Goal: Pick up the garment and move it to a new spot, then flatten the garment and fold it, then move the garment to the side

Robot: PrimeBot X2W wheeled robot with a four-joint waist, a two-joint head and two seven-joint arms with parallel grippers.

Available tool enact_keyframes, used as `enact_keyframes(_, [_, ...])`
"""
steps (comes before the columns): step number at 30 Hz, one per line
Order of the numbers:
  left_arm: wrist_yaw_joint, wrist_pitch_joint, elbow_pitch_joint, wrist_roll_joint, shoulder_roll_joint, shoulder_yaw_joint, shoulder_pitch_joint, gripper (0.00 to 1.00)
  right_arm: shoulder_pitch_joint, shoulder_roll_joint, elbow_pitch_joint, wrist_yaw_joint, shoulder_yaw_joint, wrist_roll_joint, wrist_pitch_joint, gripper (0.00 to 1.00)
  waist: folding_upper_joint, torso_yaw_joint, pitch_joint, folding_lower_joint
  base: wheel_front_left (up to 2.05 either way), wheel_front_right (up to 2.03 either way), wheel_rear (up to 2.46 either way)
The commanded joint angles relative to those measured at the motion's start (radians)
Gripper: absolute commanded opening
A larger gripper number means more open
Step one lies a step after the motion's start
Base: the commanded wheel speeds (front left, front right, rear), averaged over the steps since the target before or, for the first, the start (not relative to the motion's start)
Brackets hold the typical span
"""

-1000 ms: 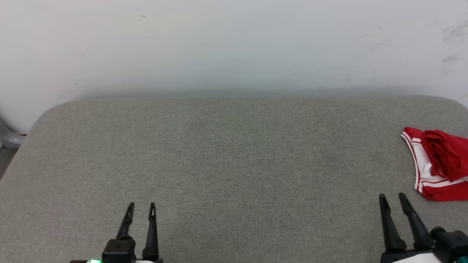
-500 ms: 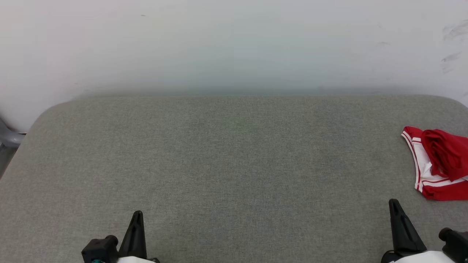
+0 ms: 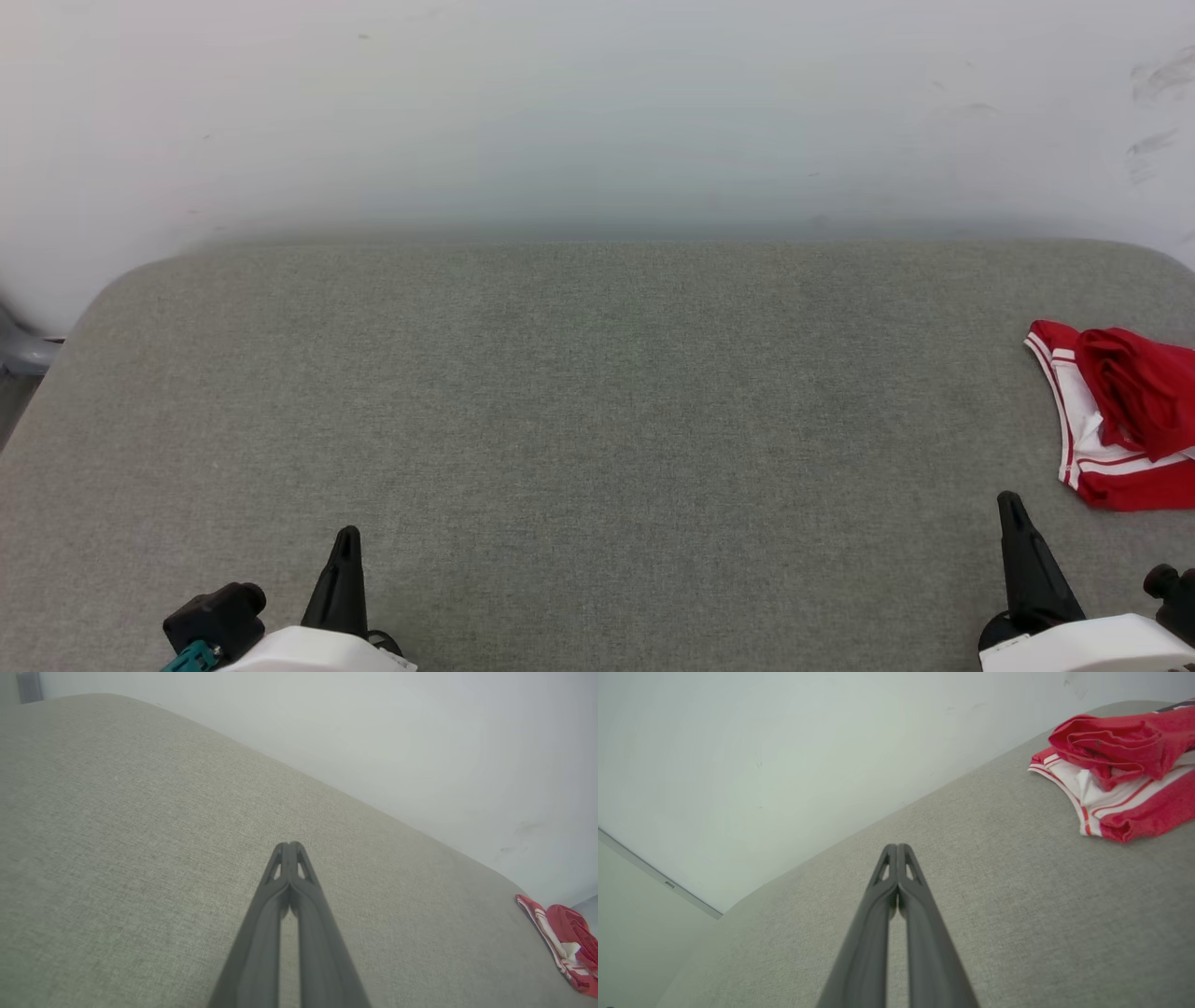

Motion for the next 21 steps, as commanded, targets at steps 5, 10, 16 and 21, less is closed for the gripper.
enact_keyframes(5, [-0.020,0.017,0.000,-0.095,0.004,0.015,-0.038,0.00,-0.040,0.002,-0.001,0.000,-0.006,0.086,0.020,0.00,0.0000,0.000,0.001,0.0000,0.00,0.00,0.00])
enact_keyframes(10, [-0.034,0.032,0.006,-0.173,0.003,0.024,-0.049,0.00,-0.053,0.004,0.006,0.000,-0.009,0.158,0.038,0.00,0.0000,-0.001,0.003,0.0000,0.00,0.00,0.00])
enact_keyframes(16, [-0.049,0.051,0.015,-0.260,0.000,0.035,-0.062,0.00,-0.066,0.005,0.016,0.000,-0.012,0.238,0.058,0.00,0.0000,-0.002,0.005,0.0000,0.00,0.00,0.00])
enact_keyframes(21, [-0.062,0.066,0.022,-0.328,-0.002,0.045,-0.073,0.00,-0.076,0.007,0.023,0.000,-0.014,0.301,0.074,0.00,0.0000,-0.002,0.006,0.0000,0.00,0.00,0.00])
